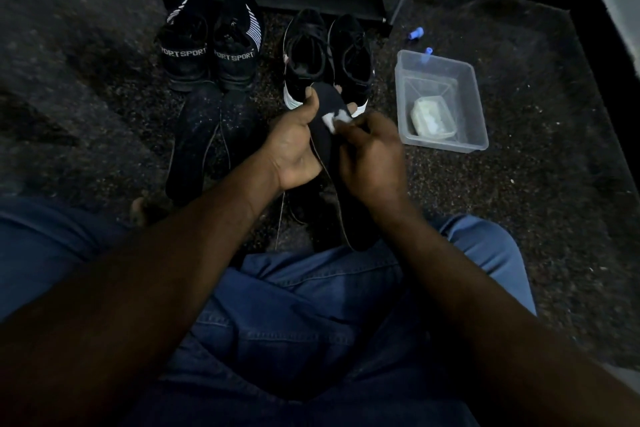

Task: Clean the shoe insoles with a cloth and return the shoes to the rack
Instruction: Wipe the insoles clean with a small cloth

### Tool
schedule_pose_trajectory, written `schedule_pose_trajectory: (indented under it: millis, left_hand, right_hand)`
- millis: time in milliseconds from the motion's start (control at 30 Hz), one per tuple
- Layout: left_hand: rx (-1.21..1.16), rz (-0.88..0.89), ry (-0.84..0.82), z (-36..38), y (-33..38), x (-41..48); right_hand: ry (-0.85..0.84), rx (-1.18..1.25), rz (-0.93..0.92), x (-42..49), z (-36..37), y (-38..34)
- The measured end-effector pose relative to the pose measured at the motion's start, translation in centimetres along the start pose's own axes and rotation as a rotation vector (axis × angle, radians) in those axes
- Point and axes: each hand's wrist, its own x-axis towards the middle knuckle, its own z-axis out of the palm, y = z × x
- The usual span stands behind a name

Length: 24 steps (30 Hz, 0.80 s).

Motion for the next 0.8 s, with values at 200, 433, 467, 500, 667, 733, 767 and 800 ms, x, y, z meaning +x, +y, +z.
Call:
schedule_pose_trajectory:
  millis: [200, 433, 467, 500, 667, 733, 767, 800]
  left_hand:
    - [0.018, 0.009, -0.003, 0.0, 0.1, 0.2]
    - [0.059, 0.007, -0.017, 0.1, 0.3, -0.2]
    - [0.074, 0.005, -0.020, 0.2, 0.3, -0.4]
    - [0.085, 0.007, -0.010, 0.2, 0.3, -0.5]
    - [0.051, 0.081, 0.031, 0.2, 1.0, -0.4]
    - [0.022, 0.099, 0.018, 0.1, 1.3, -0.5]
    - [0.018, 0.097, 0.007, 0.0, 1.3, -0.5]
    - [0.030, 0.093, -0.008, -0.1, 1.3, -0.6]
  right_hand:
    - [-0.021, 0.076, 0.019, -0.5, 0.2, -2.4]
    - [0.067, 0.017, 0.080, 0.6, 0.4, -1.3]
    - [0.065, 0.003, 0.101, 0.6, 0.4, -1.3]
    - [0.053, -0.009, 0.090, 0.5, 0.3, -1.6]
    - [-0.128, 0.135, -0.122, 0.1, -0.4, -2.5]
    - [-0.089, 0.257, 0.018, 0.9, -0.9, -2.2]
    - [-0.017, 0.305, 0.135, 1.5, -1.2, -2.1]
    - [0.062, 0.337, 0.249, 2.1, -1.4, -2.0]
